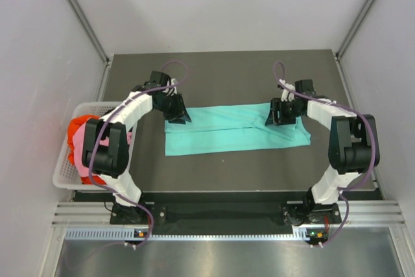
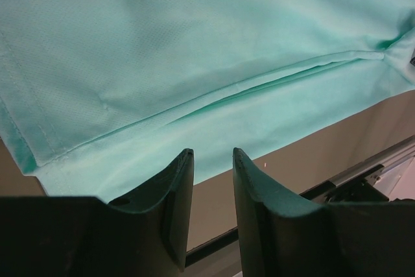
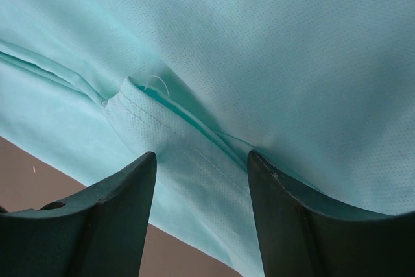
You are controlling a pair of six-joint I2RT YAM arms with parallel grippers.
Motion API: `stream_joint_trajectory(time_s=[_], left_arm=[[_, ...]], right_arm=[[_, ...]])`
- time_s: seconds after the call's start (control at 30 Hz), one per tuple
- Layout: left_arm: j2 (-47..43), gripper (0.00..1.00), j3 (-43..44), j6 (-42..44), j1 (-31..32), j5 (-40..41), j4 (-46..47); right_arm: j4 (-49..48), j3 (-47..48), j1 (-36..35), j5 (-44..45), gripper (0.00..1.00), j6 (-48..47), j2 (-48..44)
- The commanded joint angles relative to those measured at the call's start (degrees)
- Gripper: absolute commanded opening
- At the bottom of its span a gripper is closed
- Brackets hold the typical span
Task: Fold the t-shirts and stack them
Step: Fold the tshirt
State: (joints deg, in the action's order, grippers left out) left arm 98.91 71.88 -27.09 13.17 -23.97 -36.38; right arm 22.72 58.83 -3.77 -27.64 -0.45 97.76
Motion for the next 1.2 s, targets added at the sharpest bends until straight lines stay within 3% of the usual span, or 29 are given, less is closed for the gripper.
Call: stream_joint_trajectory(time_s=[0.0, 0.43, 0.9, 1.03, 1.17], left_arm=[[-1.62, 0.36, -0.16, 0.99, 0.19, -1.17, 1.66], [-2.15, 0.35, -0.07, 0.81, 0.19, -1.43, 2.19], [-3.11, 0.35, -0.86, -0.15, 1.07, -1.87, 3.07], [-2.41, 0.35, -0.16, -0.59, 1.95, -1.61, 3.07], [-1.88, 0.35, 0.63, -1.38, 3.09, -1.17, 2.98]], right_arm=[[-2.15, 1.11, -0.62, -2.33, 0.59, -1.05, 0.95], [-2.07, -7.31, -2.65, -2.42, 0.58, 6.24, -10.30], [-3.38, -17.61, -5.81, 8.30, 0.53, 16.87, -27.17], [-7.07, -15.94, -5.90, 9.97, 0.47, 18.20, -27.27], [-10.59, -13.31, -6.25, 11.64, 0.40, 17.68, -21.48]])
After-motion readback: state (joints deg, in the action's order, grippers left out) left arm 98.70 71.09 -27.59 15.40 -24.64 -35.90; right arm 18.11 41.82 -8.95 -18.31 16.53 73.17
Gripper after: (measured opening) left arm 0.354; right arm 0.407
